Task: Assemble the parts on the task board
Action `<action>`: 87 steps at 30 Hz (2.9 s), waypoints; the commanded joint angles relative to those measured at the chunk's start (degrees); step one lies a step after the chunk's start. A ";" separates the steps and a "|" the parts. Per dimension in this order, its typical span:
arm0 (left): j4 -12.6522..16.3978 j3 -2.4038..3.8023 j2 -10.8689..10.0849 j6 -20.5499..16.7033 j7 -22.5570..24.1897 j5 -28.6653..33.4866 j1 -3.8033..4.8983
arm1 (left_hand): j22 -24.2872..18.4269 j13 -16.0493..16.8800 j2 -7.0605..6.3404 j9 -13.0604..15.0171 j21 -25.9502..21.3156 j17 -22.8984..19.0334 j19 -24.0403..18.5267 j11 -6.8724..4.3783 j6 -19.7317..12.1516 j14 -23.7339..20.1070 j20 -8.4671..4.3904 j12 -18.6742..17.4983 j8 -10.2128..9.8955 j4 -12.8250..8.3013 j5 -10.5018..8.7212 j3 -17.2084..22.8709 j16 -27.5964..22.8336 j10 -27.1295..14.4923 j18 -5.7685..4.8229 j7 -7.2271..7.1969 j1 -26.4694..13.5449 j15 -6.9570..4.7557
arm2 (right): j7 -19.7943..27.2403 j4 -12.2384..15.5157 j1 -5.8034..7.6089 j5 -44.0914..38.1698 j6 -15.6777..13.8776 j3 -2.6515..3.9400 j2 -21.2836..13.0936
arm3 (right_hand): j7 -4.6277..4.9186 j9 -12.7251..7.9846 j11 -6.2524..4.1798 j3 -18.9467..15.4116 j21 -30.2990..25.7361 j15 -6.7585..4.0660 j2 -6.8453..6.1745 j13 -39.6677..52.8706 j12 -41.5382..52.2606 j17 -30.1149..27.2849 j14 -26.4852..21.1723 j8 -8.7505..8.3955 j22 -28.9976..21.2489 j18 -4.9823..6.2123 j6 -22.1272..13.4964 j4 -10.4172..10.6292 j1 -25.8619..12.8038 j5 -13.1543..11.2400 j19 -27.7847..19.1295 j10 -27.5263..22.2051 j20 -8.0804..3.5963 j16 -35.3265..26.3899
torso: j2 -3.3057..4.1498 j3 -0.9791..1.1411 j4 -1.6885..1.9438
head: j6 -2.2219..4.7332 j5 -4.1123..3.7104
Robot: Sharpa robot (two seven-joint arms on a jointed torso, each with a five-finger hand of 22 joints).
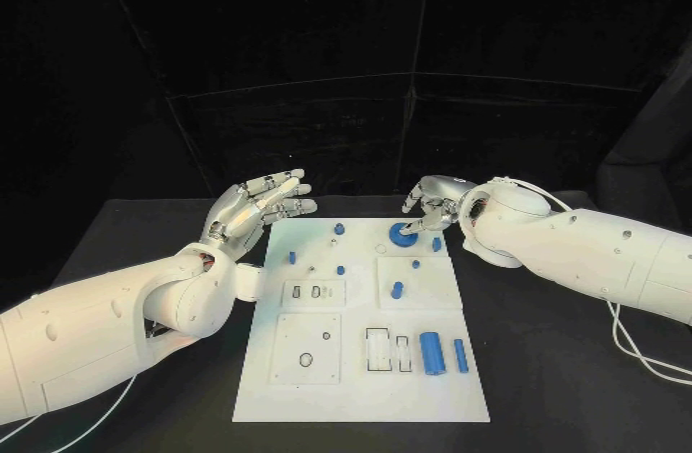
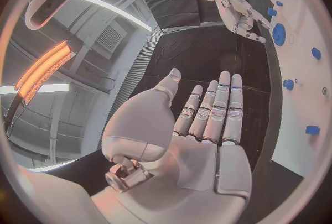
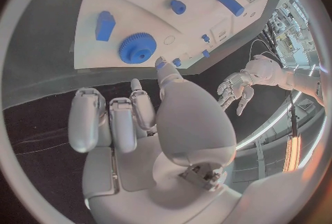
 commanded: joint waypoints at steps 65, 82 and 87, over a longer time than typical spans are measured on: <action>-0.13 0.02 0.07 1.61 -0.25 0.19 0.01 | -0.15 -0.01 0.44 0.02 0.22 -0.15 0.60 0.14 -0.24 0.40 -0.02 -0.09 -0.37 -0.18 0.09 0.01 -0.38 0.08 0.81 5.25 -0.01 0.03 | -0.32 4.57 -1.42 -12.82 -8.22 0.06 4.51 | -2.32 0.17 -2.05 6.74 2.01 -1.67 4.49 4.82 3.18 8.07 4.51 3.50 2.97 -0.83 10.51 -3.21 3.98 -2.70 1.01 3.50 -1.72 1.00 | 0.04 -0.05 0.20 | 0.01 0.68; -0.37 0.02 0.61 1.68 -0.23 0.20 0.02 | -0.16 -0.02 0.44 0.03 0.22 -0.16 0.60 0.14 -0.07 0.41 -0.02 -0.10 -0.36 -0.17 0.09 0.01 -0.40 0.07 0.82 5.26 -0.02 0.03 | 1.13 -2.20 -1.91 -13.66 -4.86 -0.49 13.59 | -2.20 -0.04 -1.98 7.19 2.02 -1.55 4.35 4.76 3.03 8.01 4.50 2.95 3.00 -0.84 10.29 -3.17 3.62 -2.60 1.01 3.42 -1.63 0.97 | 0.03 0.00 0.07 | -0.26 1.23; -0.40 0.02 0.69 1.66 -0.24 0.20 0.02 | -0.16 -0.02 0.44 0.03 0.22 -0.16 0.60 0.14 -0.07 0.41 -0.02 -0.10 -0.36 -0.17 0.09 0.01 -0.40 0.07 0.82 5.26 -0.02 0.03 | 1.39 -3.27 -2.15 -13.77 -4.12 -0.57 14.70 | -2.14 -0.11 -1.92 7.31 2.05 -1.50 4.26 4.71 2.95 8.02 4.50 2.74 3.05 -0.85 10.20 -3.13 3.44 -2.66 1.02 3.37 -1.59 0.97 | 0.03 0.03 0.01 | -0.17 1.23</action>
